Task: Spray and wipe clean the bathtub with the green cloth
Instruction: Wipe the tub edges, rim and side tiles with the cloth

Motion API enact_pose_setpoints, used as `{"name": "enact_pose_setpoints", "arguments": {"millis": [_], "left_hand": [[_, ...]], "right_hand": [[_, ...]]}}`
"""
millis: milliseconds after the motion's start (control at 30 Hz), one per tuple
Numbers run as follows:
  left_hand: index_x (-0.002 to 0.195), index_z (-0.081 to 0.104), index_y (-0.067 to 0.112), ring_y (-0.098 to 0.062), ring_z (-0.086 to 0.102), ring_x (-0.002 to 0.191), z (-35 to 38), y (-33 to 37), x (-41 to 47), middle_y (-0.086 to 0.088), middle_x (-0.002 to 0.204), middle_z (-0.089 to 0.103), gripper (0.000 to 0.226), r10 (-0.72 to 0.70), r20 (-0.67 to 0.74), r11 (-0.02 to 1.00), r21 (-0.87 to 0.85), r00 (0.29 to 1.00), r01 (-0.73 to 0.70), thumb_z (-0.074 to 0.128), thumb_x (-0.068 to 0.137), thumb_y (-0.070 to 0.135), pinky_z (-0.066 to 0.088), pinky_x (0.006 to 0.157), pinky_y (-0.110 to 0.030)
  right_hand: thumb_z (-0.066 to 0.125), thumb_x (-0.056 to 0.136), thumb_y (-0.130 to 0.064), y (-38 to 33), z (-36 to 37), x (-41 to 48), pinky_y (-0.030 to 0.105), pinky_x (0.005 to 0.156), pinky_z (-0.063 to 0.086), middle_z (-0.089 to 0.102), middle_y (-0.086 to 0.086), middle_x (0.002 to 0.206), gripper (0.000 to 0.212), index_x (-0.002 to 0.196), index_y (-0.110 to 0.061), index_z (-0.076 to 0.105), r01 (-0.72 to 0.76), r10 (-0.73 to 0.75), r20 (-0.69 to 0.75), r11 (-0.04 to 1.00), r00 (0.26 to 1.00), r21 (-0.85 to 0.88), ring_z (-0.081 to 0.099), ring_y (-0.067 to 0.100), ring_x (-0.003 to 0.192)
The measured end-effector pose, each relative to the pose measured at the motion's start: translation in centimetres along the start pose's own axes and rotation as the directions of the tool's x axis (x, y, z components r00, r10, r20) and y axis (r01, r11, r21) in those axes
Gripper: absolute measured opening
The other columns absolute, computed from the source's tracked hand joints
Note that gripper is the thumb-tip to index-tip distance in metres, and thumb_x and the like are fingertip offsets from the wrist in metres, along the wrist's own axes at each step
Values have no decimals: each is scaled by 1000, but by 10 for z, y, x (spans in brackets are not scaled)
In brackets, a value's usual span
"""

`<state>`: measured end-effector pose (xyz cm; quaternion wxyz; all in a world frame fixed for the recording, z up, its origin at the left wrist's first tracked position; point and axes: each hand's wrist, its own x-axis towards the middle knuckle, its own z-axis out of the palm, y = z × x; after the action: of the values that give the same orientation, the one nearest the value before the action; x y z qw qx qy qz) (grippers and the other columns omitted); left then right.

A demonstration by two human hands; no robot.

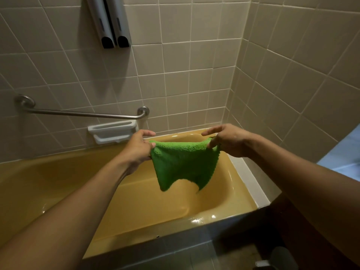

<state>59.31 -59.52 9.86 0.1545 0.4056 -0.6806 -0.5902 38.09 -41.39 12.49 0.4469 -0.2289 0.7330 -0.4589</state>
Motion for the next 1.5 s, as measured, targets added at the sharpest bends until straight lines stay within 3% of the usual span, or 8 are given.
{"name": "enact_pose_setpoints", "arguments": {"millis": [200, 333, 567, 667, 800, 1000, 1233, 1500], "left_hand": [[127, 54, 20, -22, 51, 102, 0, 30, -4, -11, 120, 56, 38, 82, 10, 978, 193, 997, -82, 42, 101, -3, 42, 80, -33], [134, 48, 19, -28, 54, 115, -6, 54, -17, -11, 123, 51, 35, 131, 204, 933, 304, 970, -190, 56, 102, 10, 51, 84, -33], [122, 63, 20, -24, 52, 105, -27, 71, -22, -3, 116, 39, 27, 385, 290, 340, 838, 876, -426, 68, 98, 31, 52, 93, -45], [113, 72, 21, -18, 45, 108, -47, 67, -20, 3, 114, 44, 19, 533, 256, 346, 805, 807, -483, 68, 98, 31, 46, 92, -38], [97, 75, 36, -26, 63, 95, -69, 56, -19, 8, 99, 69, 10, 557, 141, 642, 552, 819, -532, 68, 98, 27, 54, 79, -44], [96, 77, 18, -33, 76, 90, -65, 47, -30, -9, 91, 79, 7, 433, -34, 900, 67, 901, -431, 71, 96, 20, 64, 83, -46], [79, 79, 23, -32, 77, 74, -39, 33, -32, -7, 76, 77, 30, 278, -239, 959, 118, 931, -256, 79, 73, 52, 63, 67, -57], [84, 77, 17, -20, 78, 74, 5, 46, -48, -7, 79, 78, 18, 253, -87, 966, 81, 964, -246, 70, 99, 24, 66, 73, -45]], "right_hand": [[73, 80, 14, -27, 1, -18, 34, 86, 57, 58, 11, 125, 52, 124, -11, 67, 109, -49, 171, 926, 984, -361, 57, 31, 114], [74, 84, 3, -45, 12, -20, 35, 79, 57, 69, 10, 113, 36, 118, -9, 73, 182, -277, 67, 413, 958, -892, 66, 26, 101], [64, 98, -29, -83, -1, -32, 38, 85, 46, 65, 1, 104, 17, 107, -18, 74, 202, -467, 142, 79, 873, -976, 58, 26, 102], [63, 100, -28, -82, -13, -33, 48, 93, 53, 72, 6, 107, 21, 111, -13, 74, 360, -450, 157, 410, 879, -838, 65, 26, 102], [59, 100, -21, -61, -9, -38, 37, 86, 58, 71, 6, 95, 15, 102, -12, 71, 490, -486, 66, 852, 871, -183, 69, 21, 94], [65, 97, -12, -51, 11, -27, 27, 60, 56, 71, 12, 91, 13, 103, -3, 72, 485, -484, -152, 874, 862, -29, 70, 17, 76], [78, 90, -21, -46, 45, -17, 20, 42, 44, 74, 7, 76, 12, 86, -10, 77, 288, -389, -434, 915, 812, -281, 61, 10, 51], [71, 96, -32, -42, 93, -26, 42, 66, 64, 73, 6, 79, 22, 92, -12, 78, 341, -371, -313, 929, 875, -146, 69, 19, 70]]}}
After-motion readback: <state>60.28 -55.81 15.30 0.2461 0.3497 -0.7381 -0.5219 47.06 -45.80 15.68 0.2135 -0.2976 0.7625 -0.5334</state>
